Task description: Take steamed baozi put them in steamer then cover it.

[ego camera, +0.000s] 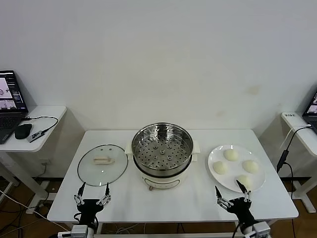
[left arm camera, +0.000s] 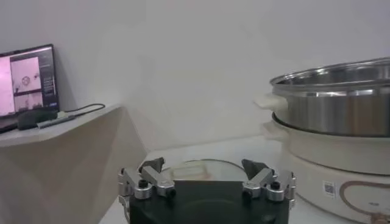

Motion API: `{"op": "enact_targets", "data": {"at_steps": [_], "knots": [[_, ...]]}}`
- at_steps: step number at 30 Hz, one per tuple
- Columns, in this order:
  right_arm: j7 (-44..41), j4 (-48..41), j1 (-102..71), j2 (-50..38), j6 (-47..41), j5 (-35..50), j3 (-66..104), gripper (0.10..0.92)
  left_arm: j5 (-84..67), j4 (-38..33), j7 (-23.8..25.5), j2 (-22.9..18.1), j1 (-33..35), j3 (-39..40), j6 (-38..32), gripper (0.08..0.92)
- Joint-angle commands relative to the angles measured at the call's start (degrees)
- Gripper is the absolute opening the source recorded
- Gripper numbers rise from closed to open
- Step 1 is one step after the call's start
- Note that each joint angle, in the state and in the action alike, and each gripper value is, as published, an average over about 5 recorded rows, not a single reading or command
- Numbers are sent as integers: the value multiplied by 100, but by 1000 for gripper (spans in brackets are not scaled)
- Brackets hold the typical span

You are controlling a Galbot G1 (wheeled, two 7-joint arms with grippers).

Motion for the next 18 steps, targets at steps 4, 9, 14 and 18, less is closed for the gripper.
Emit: {"op": "enact_targets", "data": {"at_steps": [4,9,14,18], "knots": [[-53,-212,690,-493,-190,-974,246,823,285,-109,291,52,-31,-64,269,823],[-438,-685,1451,-1307,-228,-2010,385,823,390,-26,306,53,-67,-111,289,823],[-1033,-1419,2364,-2185,-346,-3139,172,823,456,-7,320,31,-43,-148,299,823],[-1641,-2043,3155,-2793,-320,-3680,-300,823,511,3,312,12,-49,-161,318,823]]}}
